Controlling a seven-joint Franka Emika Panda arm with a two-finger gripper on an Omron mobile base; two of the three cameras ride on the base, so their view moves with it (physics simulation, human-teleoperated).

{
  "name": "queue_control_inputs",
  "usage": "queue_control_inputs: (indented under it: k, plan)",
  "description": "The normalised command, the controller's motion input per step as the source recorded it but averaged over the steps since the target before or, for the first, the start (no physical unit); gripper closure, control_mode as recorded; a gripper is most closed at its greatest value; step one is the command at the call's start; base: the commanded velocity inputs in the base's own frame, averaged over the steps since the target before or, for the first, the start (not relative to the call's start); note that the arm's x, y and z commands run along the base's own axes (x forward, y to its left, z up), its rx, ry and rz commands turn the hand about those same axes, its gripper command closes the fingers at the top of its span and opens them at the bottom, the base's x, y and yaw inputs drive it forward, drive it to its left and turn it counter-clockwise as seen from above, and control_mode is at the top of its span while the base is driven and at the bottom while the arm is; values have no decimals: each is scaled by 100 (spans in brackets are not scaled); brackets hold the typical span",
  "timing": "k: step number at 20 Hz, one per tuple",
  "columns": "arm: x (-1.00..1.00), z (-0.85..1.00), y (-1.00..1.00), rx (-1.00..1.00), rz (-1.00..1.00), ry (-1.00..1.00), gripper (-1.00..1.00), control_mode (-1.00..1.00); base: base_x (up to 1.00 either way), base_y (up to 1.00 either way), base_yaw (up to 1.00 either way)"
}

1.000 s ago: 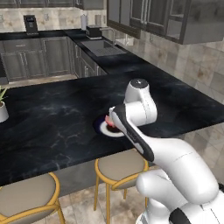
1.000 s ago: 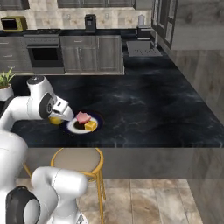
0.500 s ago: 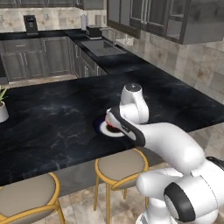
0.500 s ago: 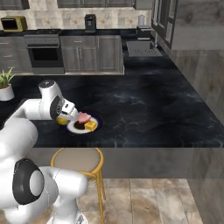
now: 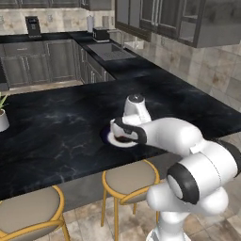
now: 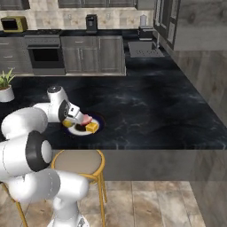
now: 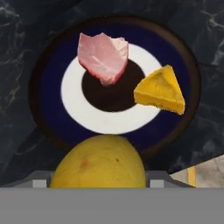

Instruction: Take the cheese, steak, and lemon from the fridge and place them on the plate on the dining counter to create an appetizer plate.

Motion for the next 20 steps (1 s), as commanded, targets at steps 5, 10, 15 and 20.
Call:
queue_control_inputs:
  k: [5,10,15,20]
  plan:
    - [50,-33,10,0,-1,2,100,-100,0,0,0]
    - [46,-32,8,0,-2,2,100,-100,0,0,0]
    - [37,-31,8,0,-3,2,100,-100,0,0,0]
    - [20,-31,2,0,-5,2,100,-100,0,0,0]
